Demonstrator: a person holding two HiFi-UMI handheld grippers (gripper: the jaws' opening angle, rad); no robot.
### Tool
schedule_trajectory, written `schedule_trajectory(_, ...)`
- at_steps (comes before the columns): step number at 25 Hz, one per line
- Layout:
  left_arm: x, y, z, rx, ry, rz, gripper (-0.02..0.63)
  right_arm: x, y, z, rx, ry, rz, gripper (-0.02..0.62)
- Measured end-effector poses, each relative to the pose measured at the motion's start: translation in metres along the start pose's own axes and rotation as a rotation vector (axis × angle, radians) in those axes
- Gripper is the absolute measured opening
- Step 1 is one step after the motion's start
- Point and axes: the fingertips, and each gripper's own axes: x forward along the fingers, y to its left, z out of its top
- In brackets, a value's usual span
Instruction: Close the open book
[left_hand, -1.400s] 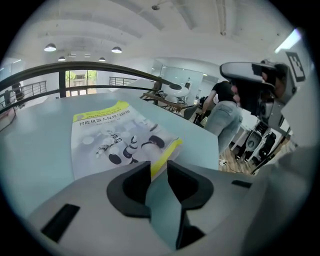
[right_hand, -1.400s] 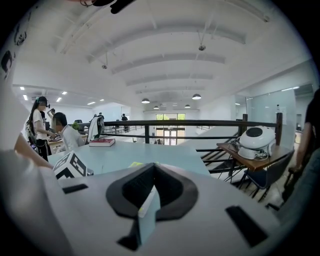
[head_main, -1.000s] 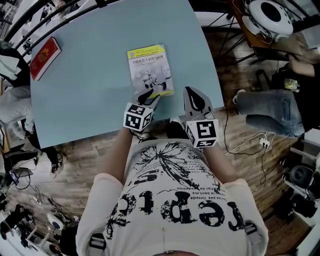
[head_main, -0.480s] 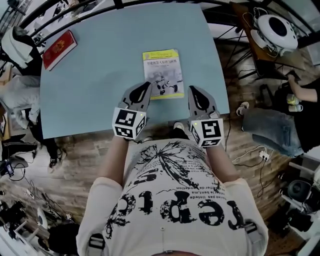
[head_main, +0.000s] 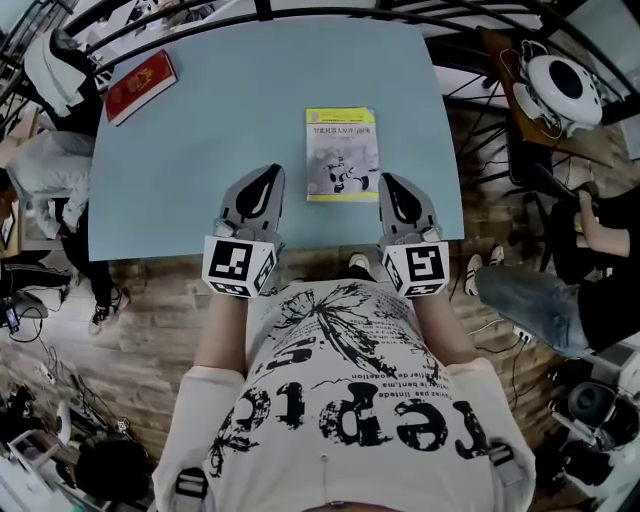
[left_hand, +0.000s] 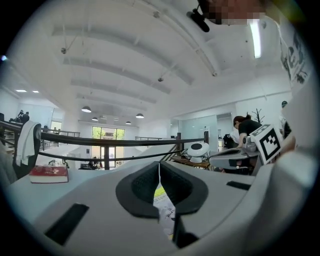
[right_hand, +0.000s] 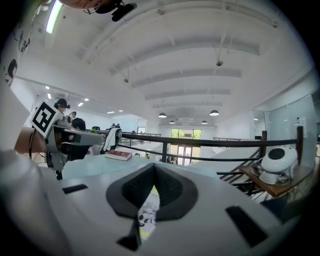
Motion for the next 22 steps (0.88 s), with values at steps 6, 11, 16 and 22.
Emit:
schedule_trajectory(6,-0.0082,0.0060,0.0019,-0.015,-0.018,0.022,0.023,0.0020,0.0051,0.0024,-0.012,-0.006,0.010,0.009)
schedule_trajectory(11,-0.0078,0.0049,0.0035,-0.004,-0.017,0.027,0.023,0.0033,0.0049,0.0032,-0.021,-0.002,0.019,0.009)
schedule_trajectory(16,-0.0038,0.0051,-0.0003,-0.003,-0.006,0.041,0.023,0.0061,0.0017,0.0016,-0.028,-0.001,0.028,0.009)
schedule_trajectory(22,-0.0033,0.0083,-0.0001,-0.005,0.001,0.054,0.023,0.0082,0.0011,0.0038,-0.037,-0.001,0.034,0.009)
